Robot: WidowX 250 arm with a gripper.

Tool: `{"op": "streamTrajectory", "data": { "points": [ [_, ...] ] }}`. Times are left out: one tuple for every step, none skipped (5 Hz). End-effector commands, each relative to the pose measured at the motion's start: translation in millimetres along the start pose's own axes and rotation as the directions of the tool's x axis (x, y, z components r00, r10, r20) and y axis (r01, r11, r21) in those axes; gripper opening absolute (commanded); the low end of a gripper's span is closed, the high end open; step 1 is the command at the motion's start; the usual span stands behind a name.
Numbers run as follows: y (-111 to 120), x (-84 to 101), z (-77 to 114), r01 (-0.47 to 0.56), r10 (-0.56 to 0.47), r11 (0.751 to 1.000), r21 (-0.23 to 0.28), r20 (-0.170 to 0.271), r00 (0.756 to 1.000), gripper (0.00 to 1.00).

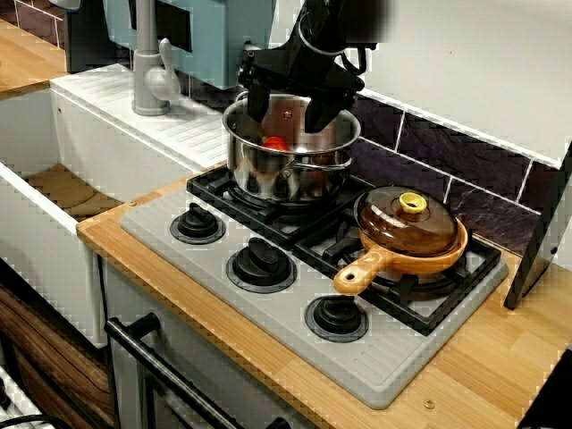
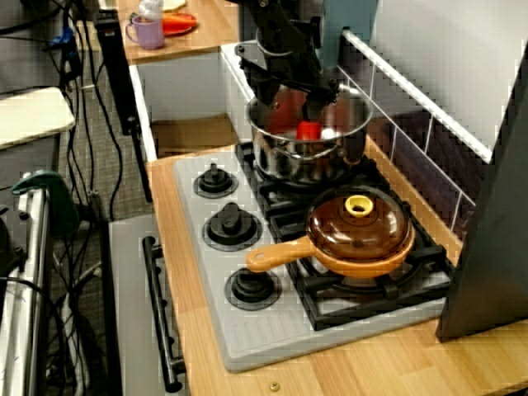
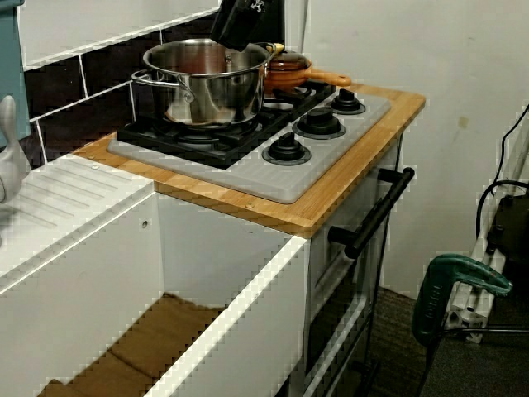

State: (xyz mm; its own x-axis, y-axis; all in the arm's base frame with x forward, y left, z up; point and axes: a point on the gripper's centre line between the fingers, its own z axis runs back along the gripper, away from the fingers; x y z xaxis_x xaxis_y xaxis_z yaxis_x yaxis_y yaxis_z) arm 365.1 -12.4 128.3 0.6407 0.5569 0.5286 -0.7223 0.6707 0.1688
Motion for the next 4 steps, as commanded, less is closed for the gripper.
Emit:
{"op": "streamTrajectory", "data": {
  "points": [
    [1,11.3,13.7,-0.083,0.083,0.99,-0.112,-0.007,0.997,1.0],
    [1,15.6,11.6,-0.093,0.09,0.986,-0.137,-0.026,0.996,1.0],
    [1,19.1,8.7,-0.086,0.081,0.985,-0.151,-0.033,0.996,1.0],
    [0,22.2,7.1,-0.084,0.078,0.984,-0.154,-0.042,0.996,1.0]
  ]
}}
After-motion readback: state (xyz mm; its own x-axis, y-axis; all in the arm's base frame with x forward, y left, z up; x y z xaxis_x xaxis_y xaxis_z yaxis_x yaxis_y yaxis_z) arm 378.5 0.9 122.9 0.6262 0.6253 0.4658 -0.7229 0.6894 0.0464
